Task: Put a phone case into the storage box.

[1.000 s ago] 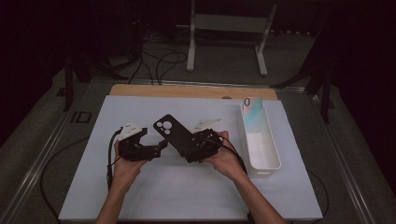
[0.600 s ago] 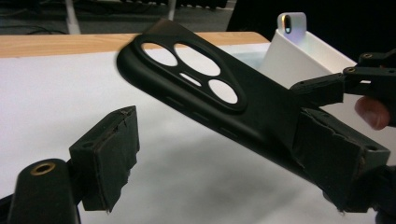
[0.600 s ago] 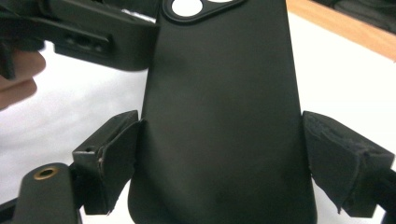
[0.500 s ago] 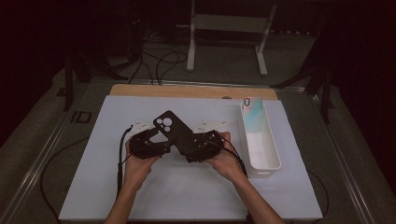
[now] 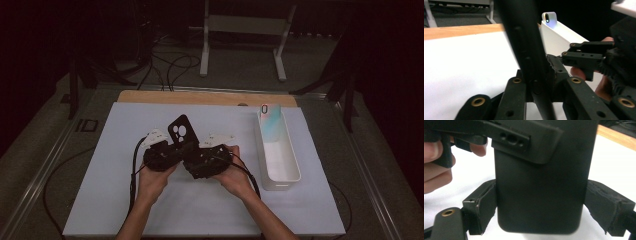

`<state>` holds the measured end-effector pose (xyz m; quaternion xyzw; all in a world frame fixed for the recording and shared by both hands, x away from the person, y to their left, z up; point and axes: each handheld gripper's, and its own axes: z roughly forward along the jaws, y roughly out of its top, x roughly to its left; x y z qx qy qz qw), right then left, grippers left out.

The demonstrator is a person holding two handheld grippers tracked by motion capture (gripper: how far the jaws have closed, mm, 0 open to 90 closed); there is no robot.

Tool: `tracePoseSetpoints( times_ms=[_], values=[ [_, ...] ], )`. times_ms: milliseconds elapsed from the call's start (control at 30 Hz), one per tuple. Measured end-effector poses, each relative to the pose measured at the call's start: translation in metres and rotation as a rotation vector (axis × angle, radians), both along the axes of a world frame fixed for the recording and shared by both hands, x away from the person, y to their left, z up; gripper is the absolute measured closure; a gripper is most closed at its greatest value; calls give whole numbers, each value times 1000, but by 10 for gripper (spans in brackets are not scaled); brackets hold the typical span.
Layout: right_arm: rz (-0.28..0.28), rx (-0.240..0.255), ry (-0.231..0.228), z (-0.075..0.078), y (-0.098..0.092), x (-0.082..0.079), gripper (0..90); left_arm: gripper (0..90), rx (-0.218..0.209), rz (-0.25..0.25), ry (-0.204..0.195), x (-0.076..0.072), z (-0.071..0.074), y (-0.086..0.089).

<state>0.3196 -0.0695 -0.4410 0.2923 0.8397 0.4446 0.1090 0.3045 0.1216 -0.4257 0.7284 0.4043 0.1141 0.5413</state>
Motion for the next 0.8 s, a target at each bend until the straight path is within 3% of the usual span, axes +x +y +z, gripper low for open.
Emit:
tracePoseSetpoints(
  times_ms=[133,300,367,400,500,800],
  values=[
    [5,-11,13,-3,4,-1,134,809,58,-14,-24,-4,2,-6],
    [19,-3,22,-2,1,-1,124,820,38,-7,-32,-4,3,-5],
    [53,-6,23,-2,1,-3,218,826,40,2,-40,-4,5,-5],
    [68,-13,12,-2,2,-5,215,829,38,0,-40,-4,5,-5],
    [66,-48,-26,-2,6,-9,214,833,57,9,-50,-6,6,-4],
    [45,-9,-28,6,-7,-5,200,836,70,22,-74,-9,7,-1]
  ],
)
